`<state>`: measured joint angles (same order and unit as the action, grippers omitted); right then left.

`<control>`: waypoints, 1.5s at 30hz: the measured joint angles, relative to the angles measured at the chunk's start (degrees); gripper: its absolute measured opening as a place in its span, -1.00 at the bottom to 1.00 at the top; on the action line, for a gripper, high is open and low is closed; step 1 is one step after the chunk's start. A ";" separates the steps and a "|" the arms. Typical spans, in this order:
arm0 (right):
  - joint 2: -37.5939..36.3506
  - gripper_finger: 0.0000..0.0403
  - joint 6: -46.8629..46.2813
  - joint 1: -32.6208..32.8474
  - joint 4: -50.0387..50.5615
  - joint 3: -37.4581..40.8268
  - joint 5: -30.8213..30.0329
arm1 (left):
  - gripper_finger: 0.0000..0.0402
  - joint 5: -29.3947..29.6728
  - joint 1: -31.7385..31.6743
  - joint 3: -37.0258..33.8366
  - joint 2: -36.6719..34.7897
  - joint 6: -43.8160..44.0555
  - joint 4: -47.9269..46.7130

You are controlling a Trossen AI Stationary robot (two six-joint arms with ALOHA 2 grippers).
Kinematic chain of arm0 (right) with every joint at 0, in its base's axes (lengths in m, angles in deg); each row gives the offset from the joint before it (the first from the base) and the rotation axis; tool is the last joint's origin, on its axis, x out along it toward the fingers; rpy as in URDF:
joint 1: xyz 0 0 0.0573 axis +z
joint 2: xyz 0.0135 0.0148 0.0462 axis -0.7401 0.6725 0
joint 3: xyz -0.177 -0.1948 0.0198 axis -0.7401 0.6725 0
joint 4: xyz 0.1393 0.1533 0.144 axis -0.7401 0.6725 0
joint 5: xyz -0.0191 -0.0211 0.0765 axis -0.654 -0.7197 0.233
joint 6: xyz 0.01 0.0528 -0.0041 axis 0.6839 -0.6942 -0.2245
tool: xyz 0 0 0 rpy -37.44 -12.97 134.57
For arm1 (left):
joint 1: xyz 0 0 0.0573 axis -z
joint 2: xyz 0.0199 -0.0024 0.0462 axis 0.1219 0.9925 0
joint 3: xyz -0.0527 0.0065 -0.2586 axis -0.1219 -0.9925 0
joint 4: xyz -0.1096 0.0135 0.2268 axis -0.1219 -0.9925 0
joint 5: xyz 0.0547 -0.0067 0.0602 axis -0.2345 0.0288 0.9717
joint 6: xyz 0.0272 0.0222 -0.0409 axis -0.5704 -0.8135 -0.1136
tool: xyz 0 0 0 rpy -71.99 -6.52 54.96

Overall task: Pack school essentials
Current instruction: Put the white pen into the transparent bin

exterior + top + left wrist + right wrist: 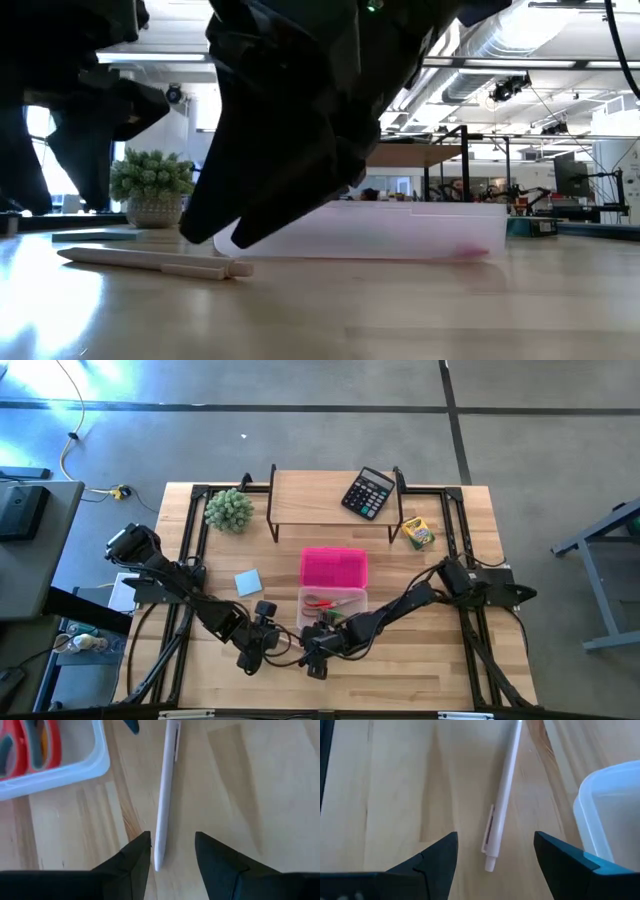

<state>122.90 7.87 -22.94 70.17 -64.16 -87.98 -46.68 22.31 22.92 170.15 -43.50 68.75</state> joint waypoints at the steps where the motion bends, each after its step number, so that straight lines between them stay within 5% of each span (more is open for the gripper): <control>1: 0.00 0.25 0.30 0.08 -0.04 0.00 -0.17 | -0.30 0.00 -0.06 -0.01 0.38 0.06 -0.23; 18: 1.51 0.23 3.94 0.79 1.26 0.00 -3.33 | -0.32 0.29 -1.16 0.20 6.43 1.52 0.17; 32: 1.99 -0.35 4.33 0.83 2.63 -0.15 -2.84 | -0.74 -2.26 -1.22 0.09 6.64 3.12 0.52; 45: 2.08 -0.56 3.78 0.74 2.71 -0.13 -0.03 | -0.92 -1.97 -1.19 -0.07 6.77 2.95 2.74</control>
<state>124.98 11.65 -22.20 72.88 -64.29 -88.02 -48.65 21.12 22.85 176.92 -40.55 71.49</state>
